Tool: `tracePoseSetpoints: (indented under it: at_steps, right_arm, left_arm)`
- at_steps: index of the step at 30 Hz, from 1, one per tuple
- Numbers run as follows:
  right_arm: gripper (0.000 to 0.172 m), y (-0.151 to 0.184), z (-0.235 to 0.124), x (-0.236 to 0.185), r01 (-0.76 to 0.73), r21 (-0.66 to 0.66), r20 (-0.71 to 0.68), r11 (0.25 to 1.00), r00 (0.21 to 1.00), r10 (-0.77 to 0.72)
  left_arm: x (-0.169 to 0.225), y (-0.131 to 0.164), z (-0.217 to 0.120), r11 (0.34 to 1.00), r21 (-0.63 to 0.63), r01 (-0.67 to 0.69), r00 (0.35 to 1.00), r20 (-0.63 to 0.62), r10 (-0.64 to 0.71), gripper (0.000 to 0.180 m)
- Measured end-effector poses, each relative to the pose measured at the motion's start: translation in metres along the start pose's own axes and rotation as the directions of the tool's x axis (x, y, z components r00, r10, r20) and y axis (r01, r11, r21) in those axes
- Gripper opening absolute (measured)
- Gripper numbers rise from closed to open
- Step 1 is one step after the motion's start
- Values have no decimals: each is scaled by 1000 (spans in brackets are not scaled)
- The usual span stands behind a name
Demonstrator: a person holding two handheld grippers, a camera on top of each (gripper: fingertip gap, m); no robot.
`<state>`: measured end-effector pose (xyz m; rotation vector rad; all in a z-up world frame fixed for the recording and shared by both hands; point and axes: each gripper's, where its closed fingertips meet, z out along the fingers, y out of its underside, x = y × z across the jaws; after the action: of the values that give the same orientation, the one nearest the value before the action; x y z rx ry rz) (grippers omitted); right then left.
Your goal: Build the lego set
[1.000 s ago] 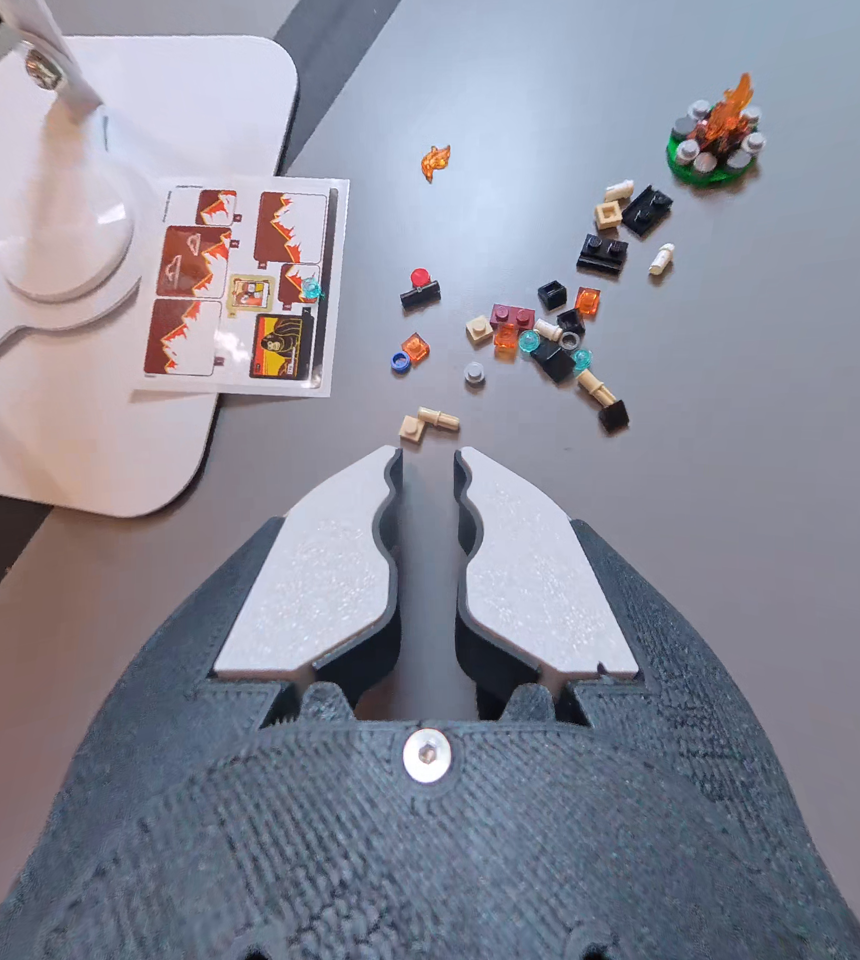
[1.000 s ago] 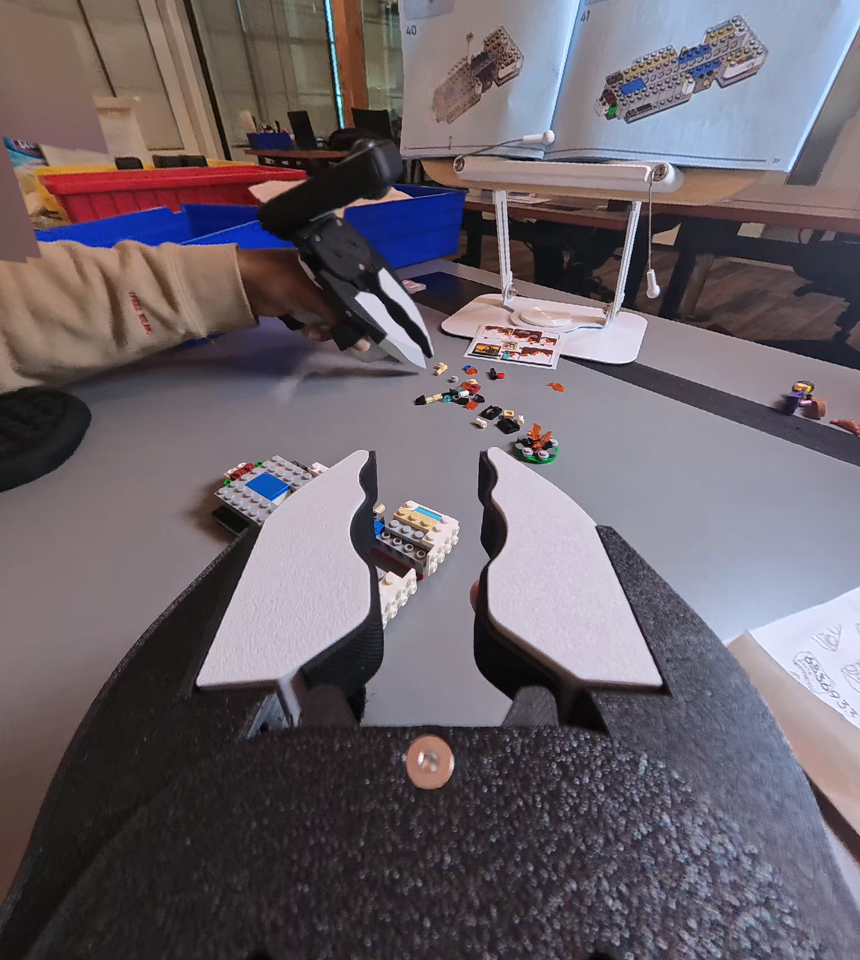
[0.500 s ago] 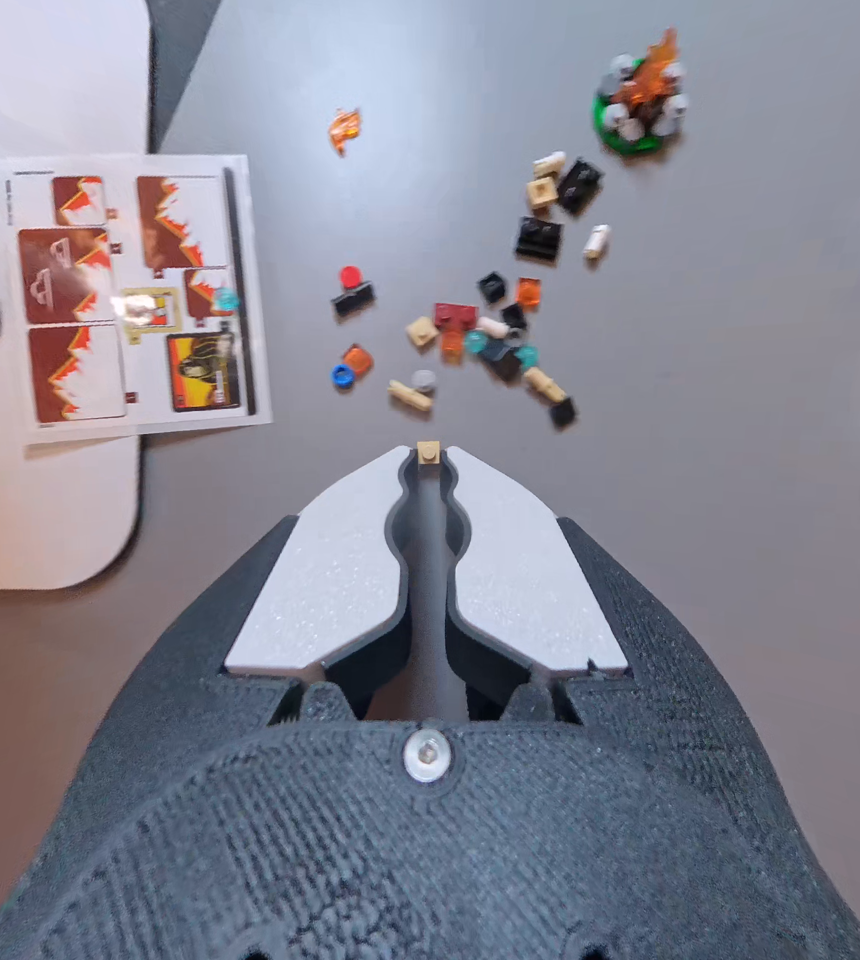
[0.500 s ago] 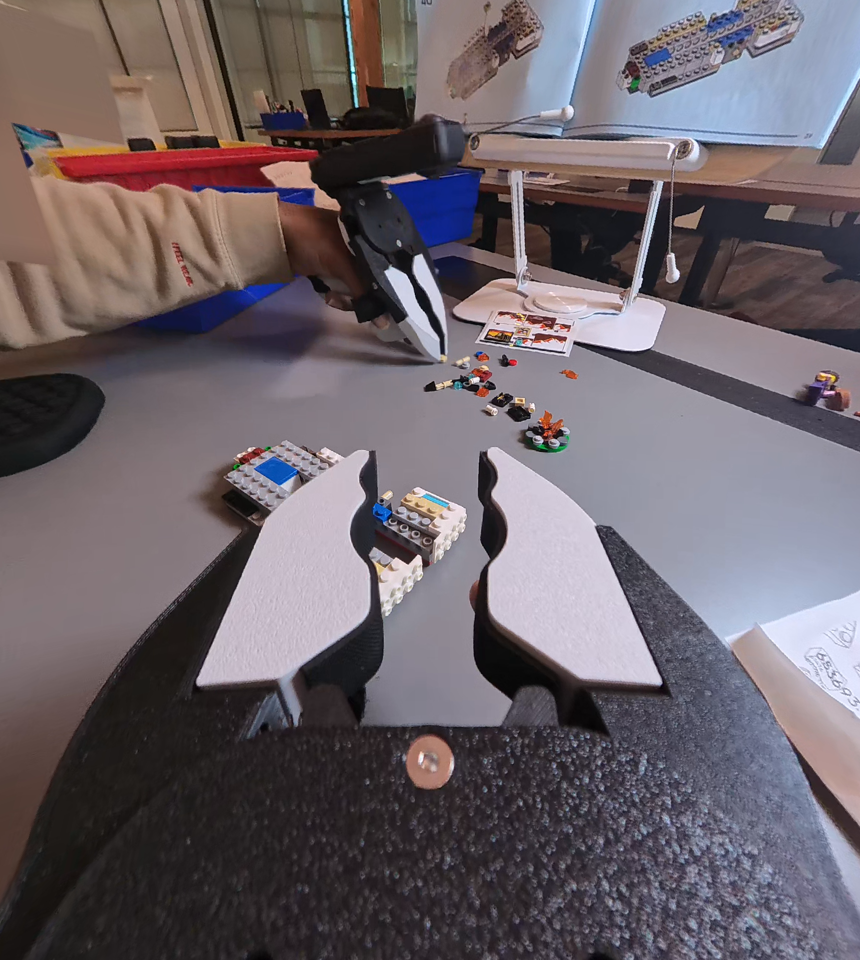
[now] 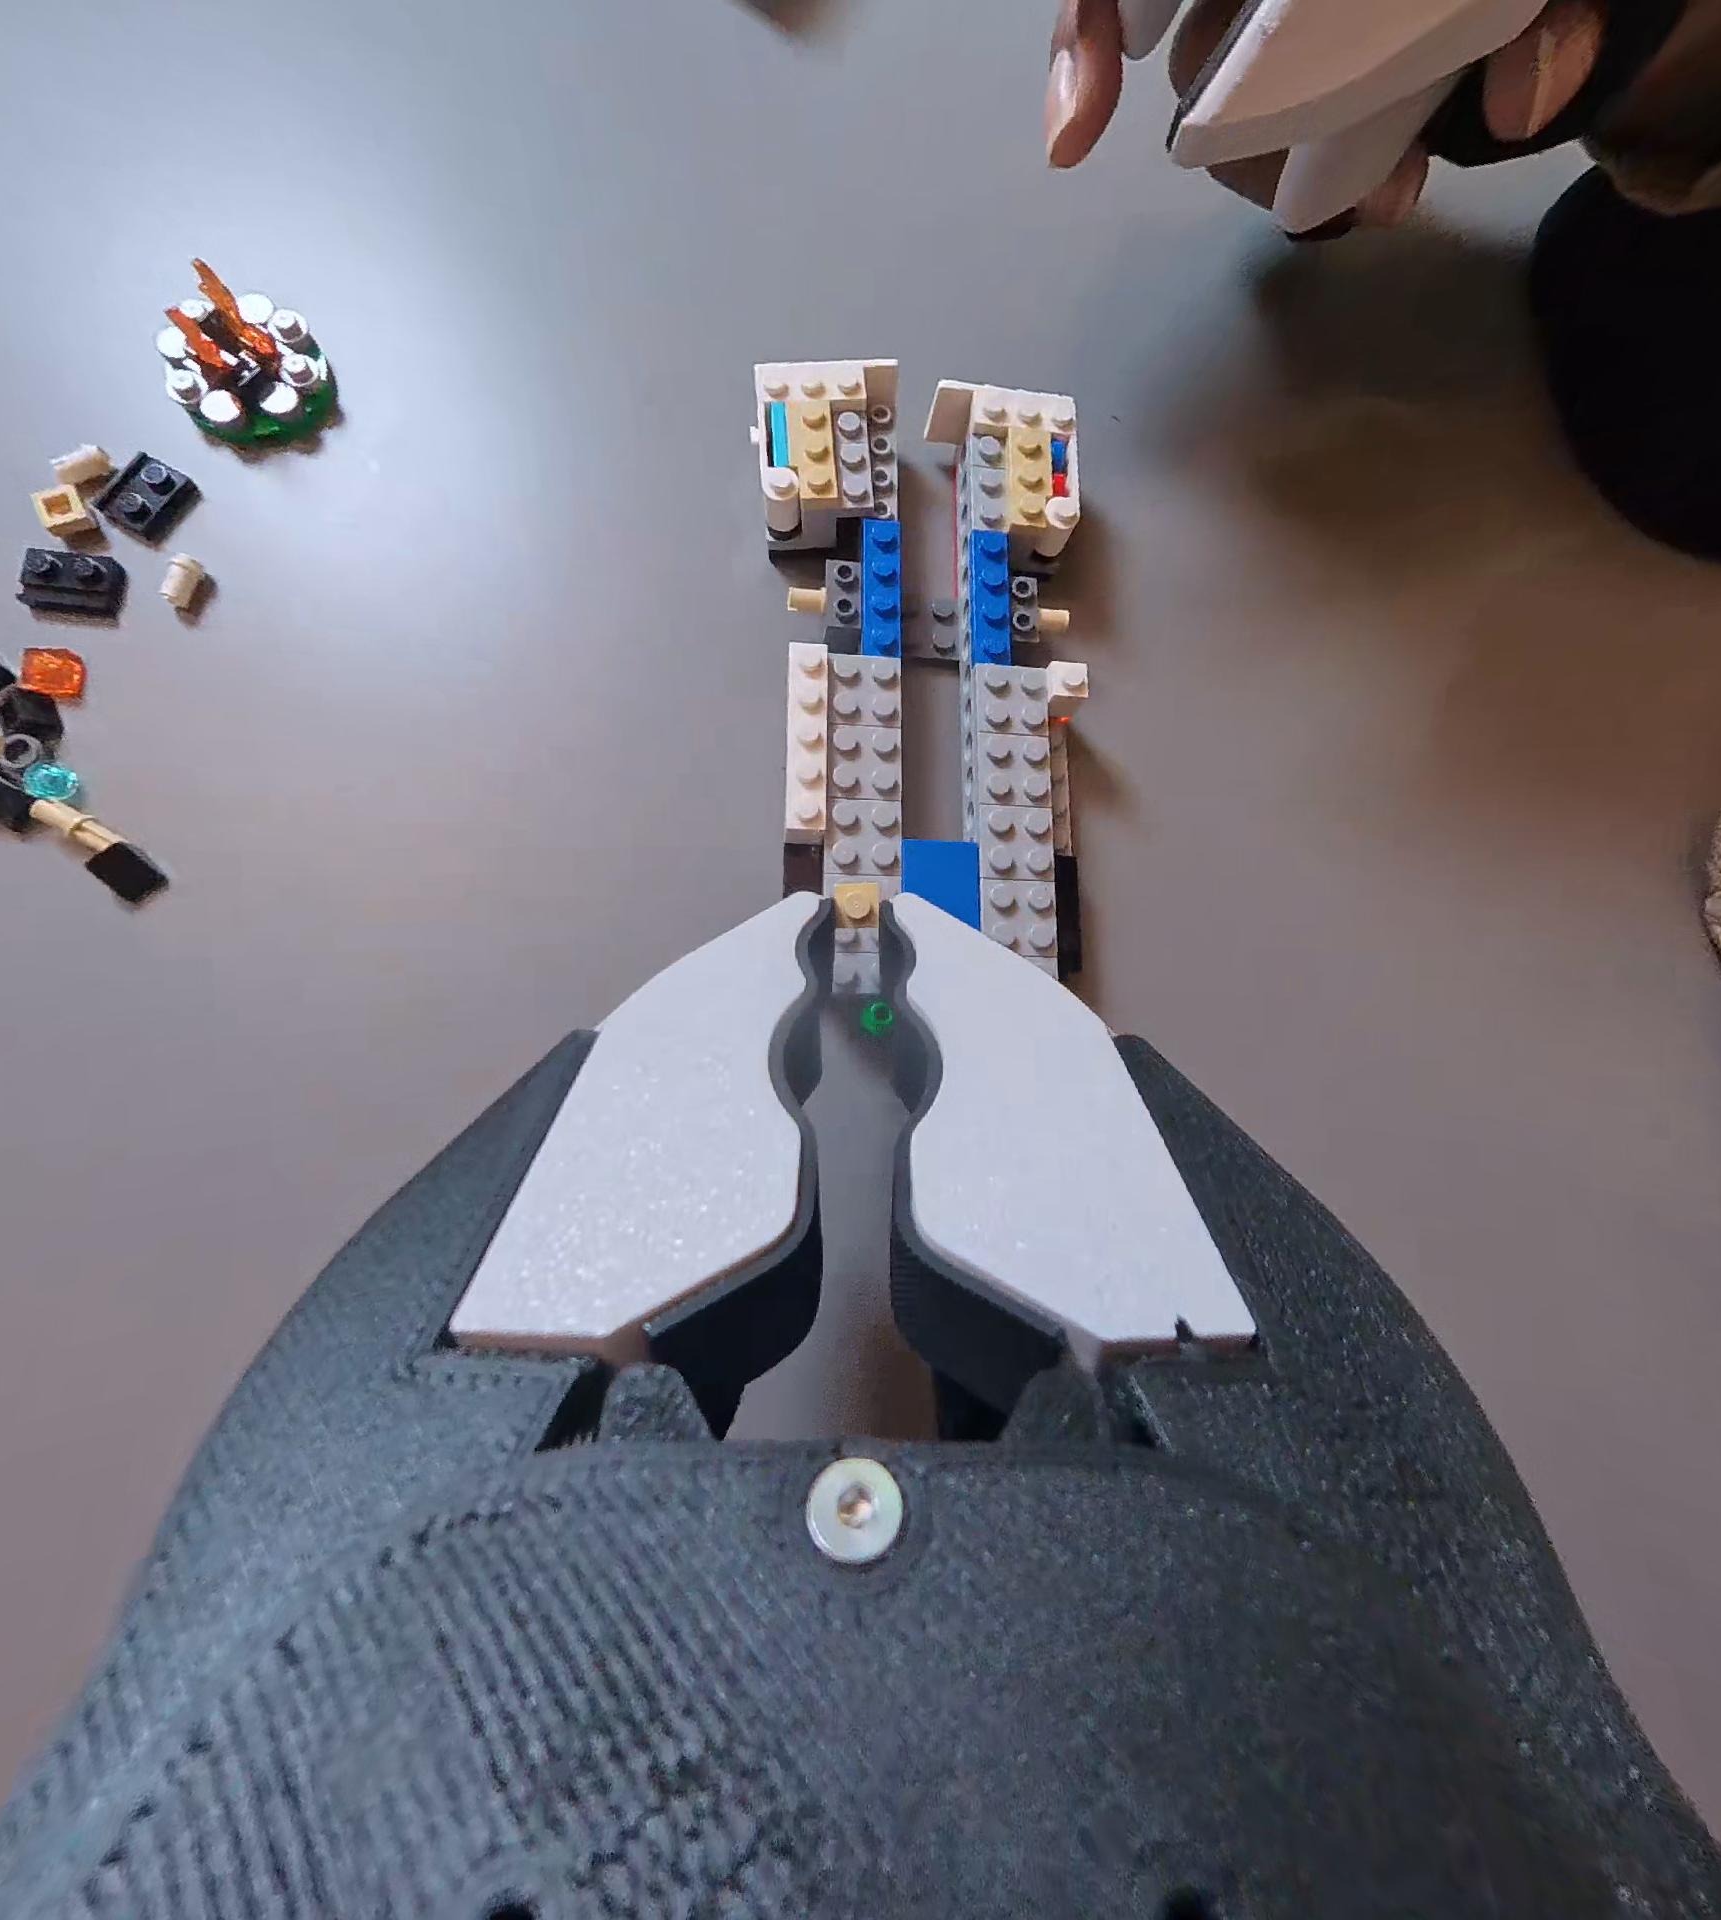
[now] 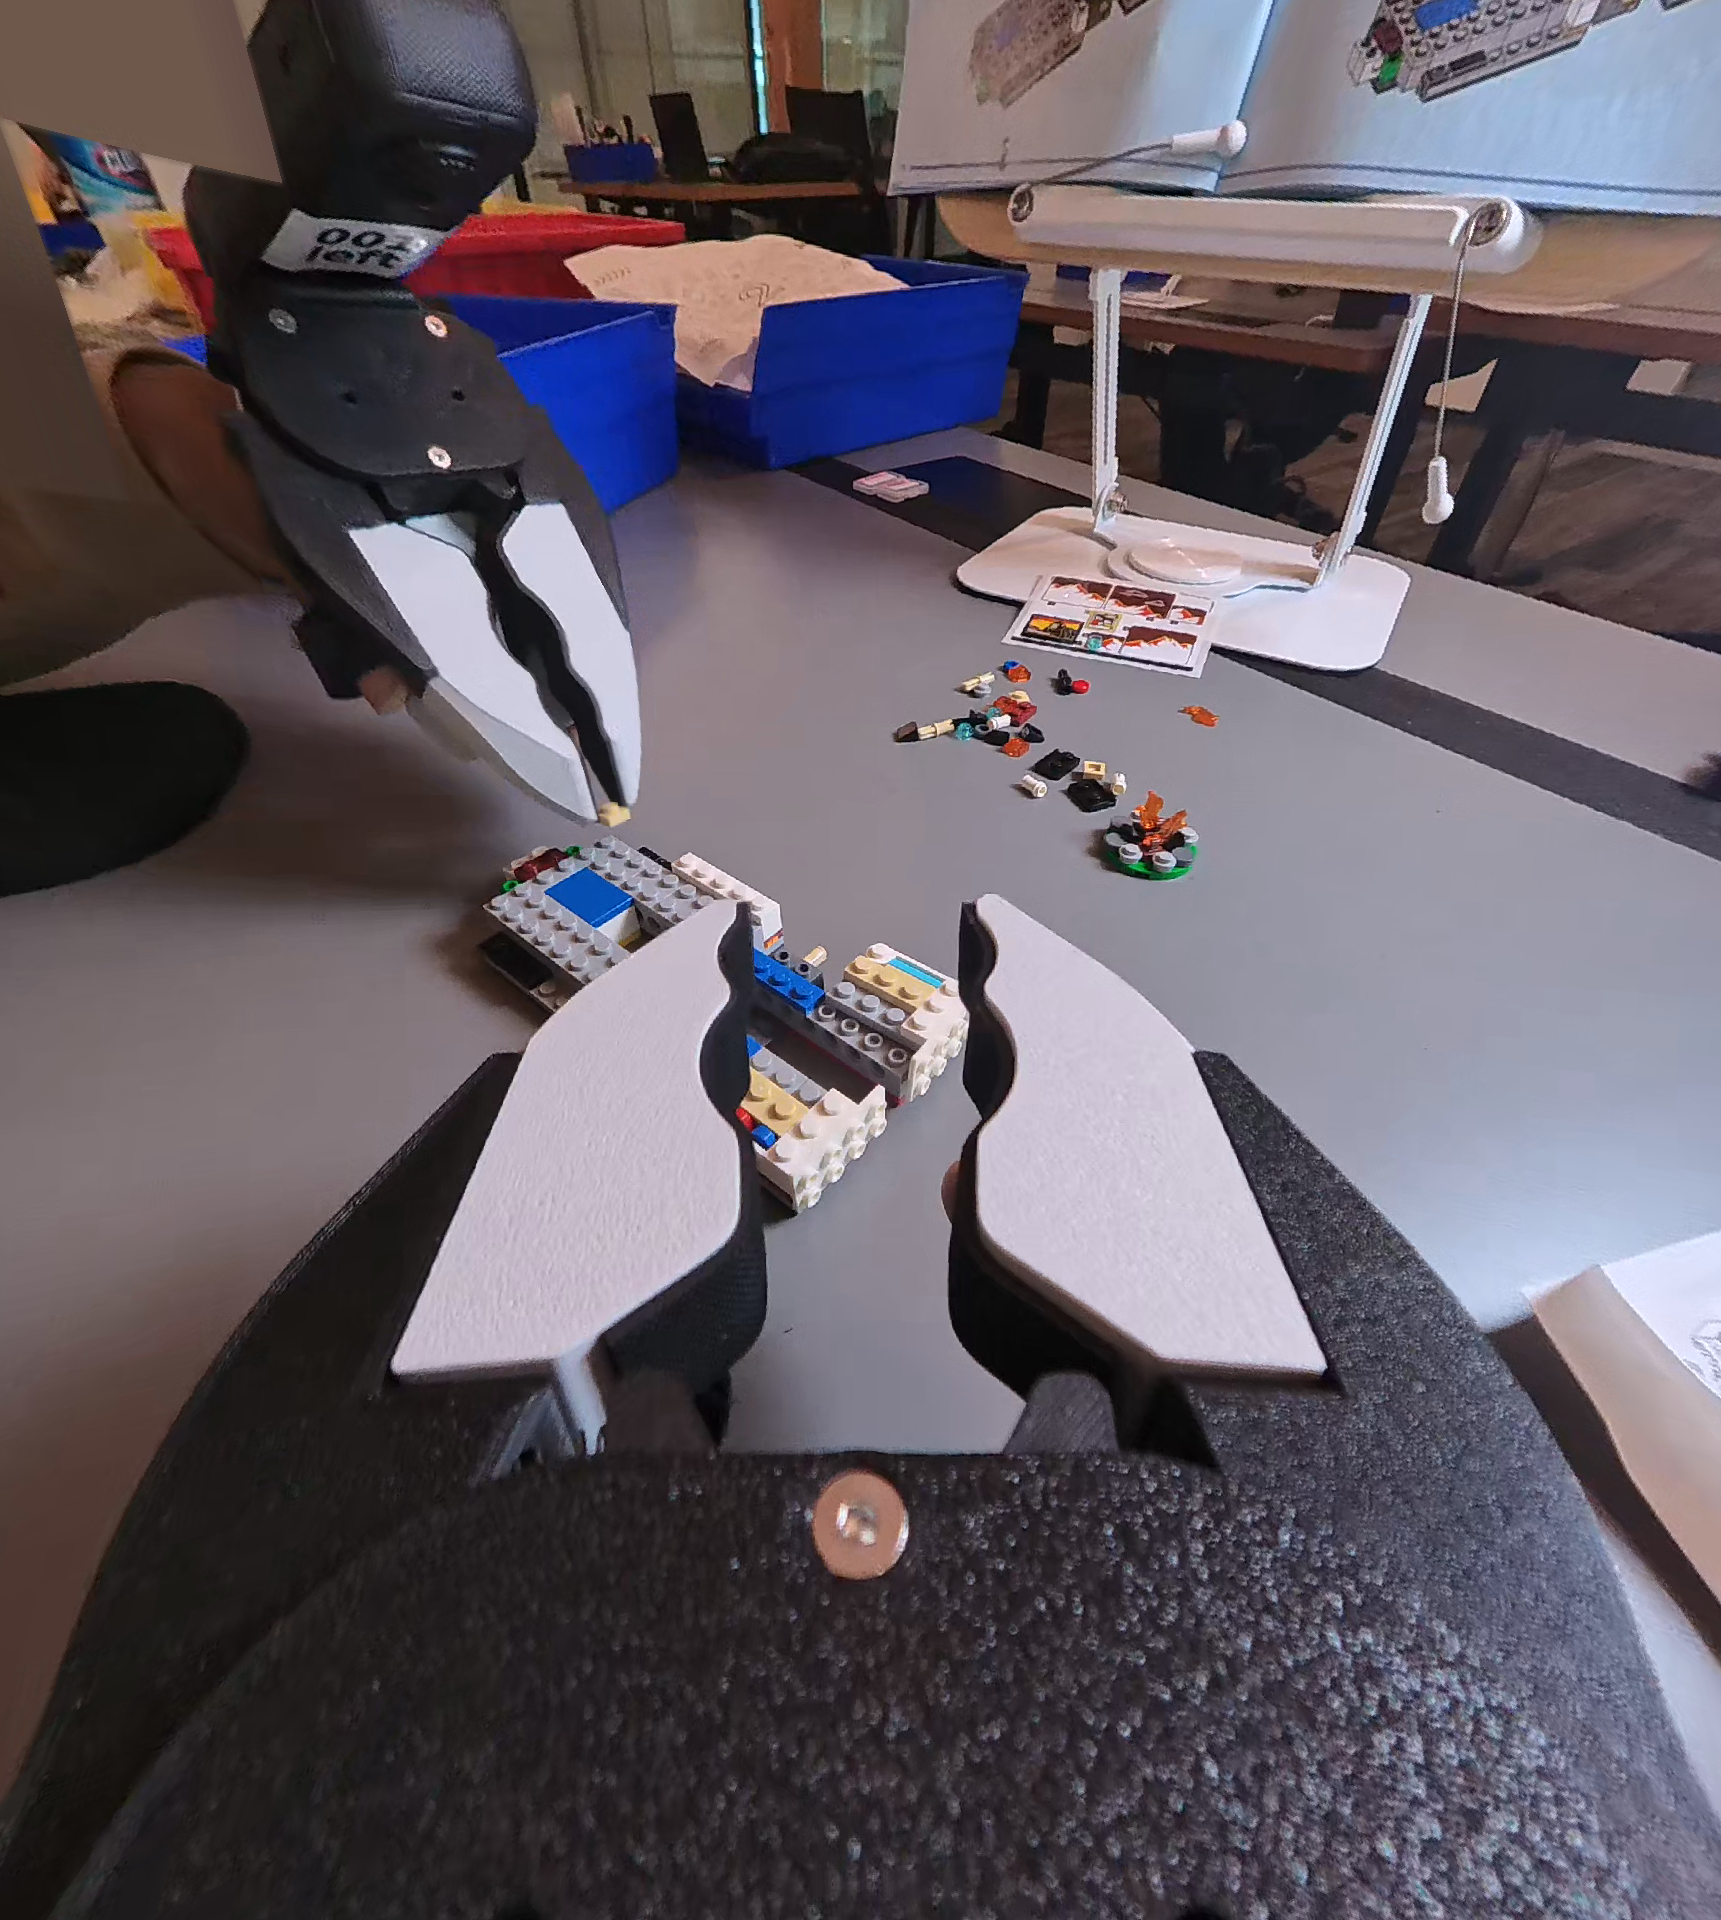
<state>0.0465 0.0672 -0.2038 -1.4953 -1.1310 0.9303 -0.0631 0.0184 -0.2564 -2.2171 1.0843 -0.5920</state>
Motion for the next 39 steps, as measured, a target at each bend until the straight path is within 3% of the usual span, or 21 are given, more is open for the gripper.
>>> tracePoseSetpoints:
  at_steps: [14,25,39]
  right_arm:
    - [42,12,7,-2,6,-62,11,998,1000,-5]
    - [58,54,15,-2,216,-360,49,907,976,-213]
    - [53,42,9,0,190,-380,109,905,981,-161]
  left_arm:
    - [5,15,-10,978,175,116,987,93,-134,8]
    - [-6,12,-19,960,249,131,982,101,-160,8]
    - [-12,2,-29,937,331,113,976,139,-167,8]
